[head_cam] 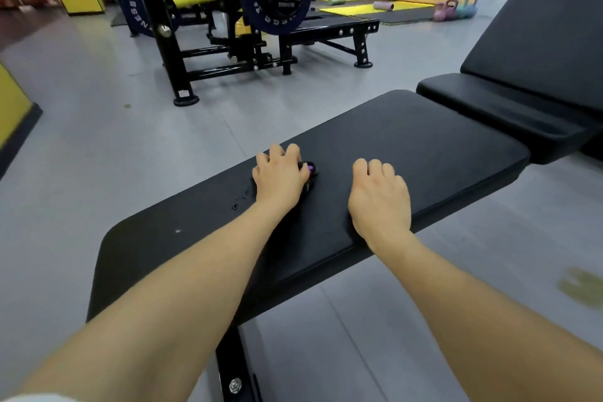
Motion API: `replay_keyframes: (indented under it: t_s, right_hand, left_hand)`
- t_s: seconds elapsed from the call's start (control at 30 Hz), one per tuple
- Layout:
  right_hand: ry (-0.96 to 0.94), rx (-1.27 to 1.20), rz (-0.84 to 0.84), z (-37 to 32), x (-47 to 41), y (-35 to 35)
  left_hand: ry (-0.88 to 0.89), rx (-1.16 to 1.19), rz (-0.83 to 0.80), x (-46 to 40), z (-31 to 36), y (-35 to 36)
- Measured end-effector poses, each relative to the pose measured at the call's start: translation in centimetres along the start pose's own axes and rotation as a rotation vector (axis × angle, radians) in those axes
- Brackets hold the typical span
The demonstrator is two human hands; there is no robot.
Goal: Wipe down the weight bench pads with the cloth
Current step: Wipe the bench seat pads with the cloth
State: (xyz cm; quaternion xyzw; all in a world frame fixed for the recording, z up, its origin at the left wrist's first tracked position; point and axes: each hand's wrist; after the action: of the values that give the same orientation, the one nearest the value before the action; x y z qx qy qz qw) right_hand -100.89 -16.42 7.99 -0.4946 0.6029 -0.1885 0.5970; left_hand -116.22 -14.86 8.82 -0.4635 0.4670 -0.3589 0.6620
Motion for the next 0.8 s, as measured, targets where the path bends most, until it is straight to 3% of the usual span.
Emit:
replay_keyframes:
  t_s: [0.17, 0.23, 0.4, 0.67, 0.8]
  right_hand:
    - [-0.120, -0.046, 0.009, -0.5, -0.5, -0.5]
    - [-0.078, -0.066, -0.088, 0.0, -0.5, -0.2]
    - [0.002, -0.078, -0.050, 0.2, -0.6, 0.3]
    - [0.000, -0.163, -0.102, 0.6, -0.6, -0.1]
    - [-0.003, -0.171, -0.106, 0.7, -0.7, -0.1]
  left_hand:
    - [0.014, -0.001, 0.047, 0.7, 0.1, -0.2]
    - [0.083, 0.005, 0.068, 3.3, -0.7, -0.4]
    - [0.170, 0.024, 0.075, 4.3, -1.9, -0.6]
    - [-0.130, 0.007, -0.027, -5.5, -1.8, 1.4]
    - [-0.109, 0.016, -0.011, -3.1, -1.8, 0.7]
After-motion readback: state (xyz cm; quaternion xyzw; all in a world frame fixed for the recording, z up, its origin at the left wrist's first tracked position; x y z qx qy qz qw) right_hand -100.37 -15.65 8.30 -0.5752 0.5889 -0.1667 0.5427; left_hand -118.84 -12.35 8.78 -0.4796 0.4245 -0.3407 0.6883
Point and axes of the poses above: each hand's wrist, its own x-axis away from the middle knuckle, its own y-axis out of the palm, z = x × y, and after that the axes turned 15 degrees about -x, right-handed
